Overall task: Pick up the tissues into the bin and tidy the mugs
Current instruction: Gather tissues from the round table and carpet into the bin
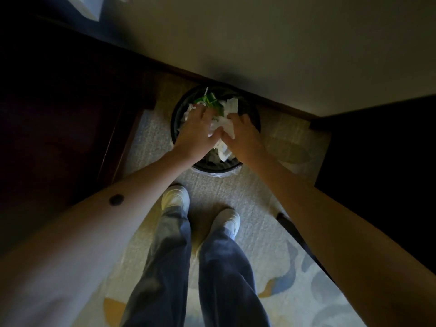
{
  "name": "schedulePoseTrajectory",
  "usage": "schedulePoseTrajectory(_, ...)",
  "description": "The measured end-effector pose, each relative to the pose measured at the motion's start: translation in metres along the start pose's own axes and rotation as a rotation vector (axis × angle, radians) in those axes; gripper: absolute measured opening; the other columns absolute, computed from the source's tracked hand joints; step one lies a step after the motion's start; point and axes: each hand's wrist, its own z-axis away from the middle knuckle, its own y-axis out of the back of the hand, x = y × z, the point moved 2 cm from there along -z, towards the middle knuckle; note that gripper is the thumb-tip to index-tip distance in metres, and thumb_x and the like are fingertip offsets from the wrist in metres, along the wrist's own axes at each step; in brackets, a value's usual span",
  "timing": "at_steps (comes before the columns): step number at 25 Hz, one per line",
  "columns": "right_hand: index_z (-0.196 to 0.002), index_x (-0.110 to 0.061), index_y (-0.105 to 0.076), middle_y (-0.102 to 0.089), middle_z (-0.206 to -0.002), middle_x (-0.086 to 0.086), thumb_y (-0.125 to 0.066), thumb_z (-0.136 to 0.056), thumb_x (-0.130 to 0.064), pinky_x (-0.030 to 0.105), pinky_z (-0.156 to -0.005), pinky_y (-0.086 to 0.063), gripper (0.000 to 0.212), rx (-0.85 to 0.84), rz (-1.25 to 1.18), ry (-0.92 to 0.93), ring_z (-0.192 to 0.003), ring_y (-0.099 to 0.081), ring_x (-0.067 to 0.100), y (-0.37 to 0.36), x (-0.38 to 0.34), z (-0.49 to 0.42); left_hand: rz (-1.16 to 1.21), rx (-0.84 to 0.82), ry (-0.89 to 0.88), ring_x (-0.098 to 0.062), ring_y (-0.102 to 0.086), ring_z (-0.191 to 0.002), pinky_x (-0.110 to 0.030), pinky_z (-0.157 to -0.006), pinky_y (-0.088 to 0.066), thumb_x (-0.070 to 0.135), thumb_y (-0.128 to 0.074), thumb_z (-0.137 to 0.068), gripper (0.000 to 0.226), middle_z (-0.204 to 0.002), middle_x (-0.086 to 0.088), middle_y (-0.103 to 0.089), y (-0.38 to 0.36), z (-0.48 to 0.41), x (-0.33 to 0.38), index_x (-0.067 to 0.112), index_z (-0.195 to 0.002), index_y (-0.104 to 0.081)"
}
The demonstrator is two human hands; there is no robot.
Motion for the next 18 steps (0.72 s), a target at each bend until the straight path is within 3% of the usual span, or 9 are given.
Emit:
schedulePoseTrajectory(3, -0.14, -0.011, -0.031, -0.038, -0.139, 0.02, -0.047, -0.093, -0.038, 0.042, -0.095, -0.044, 0.057, -0.07, -0.037, -0.039, -0.122, -0.046, 0.035, -0.001, 0.004, -0.002, -0.049, -0.035, 0.005, -0.033, -0.041, -0.122, -0.05, -0.099, -0.039, 0.029, -0.055, -0.086, 0.044, -0.129, -0.017, -0.048, -0.001, -0.003, -0.004, 0.007, -0.123, -0.047)
schedulePoseTrajectory(7, -0.145, -0.016, -0.025, -0.031, -0.149, 0.015, -0.041, -0.095, -0.04, 0.042, -0.107, -0.038, 0.057, -0.108, -0.082, -0.063, -0.135, -0.035, 0.03, 0.003, 0.006, 0.008, -0.038, -0.088, 0.056, -0.028, -0.02, -0.14, -0.056, -0.114, -0.016, 0.036, -0.04, -0.093, 0.046, -0.148, -0.011, -0.033, 0.005, 0.002, -0.002, 0.015, -0.134, -0.04)
schedulePoseTrajectory(11, -0.145, -0.015, -0.026, -0.029, -0.152, 0.014, -0.037, -0.098, -0.035, 0.04, -0.112, -0.031, 0.052, -0.09, -0.098, -0.052, -0.138, -0.031, 0.028, 0.017, -0.002, 0.02, 0.109, -0.052, -0.022, -0.028, -0.032, -0.135, -0.045, -0.113, -0.025, 0.025, -0.036, -0.094, 0.042, -0.141, -0.017, -0.042, 0.027, 0.016, 0.013, 0.006, -0.131, -0.043)
schedulePoseTrajectory(18, -0.141, -0.013, -0.034, -0.04, -0.145, 0.015, -0.036, -0.098, -0.034, 0.038, -0.106, -0.035, 0.048, -0.057, -0.113, -0.027, -0.13, -0.041, 0.03, 0.061, -0.034, 0.06, 0.033, -0.01, -0.044, -0.026, -0.039, -0.128, -0.036, -0.108, -0.03, 0.019, -0.035, -0.097, 0.037, -0.135, -0.015, -0.047, 0.088, 0.054, 0.033, 0.007, -0.131, -0.043)
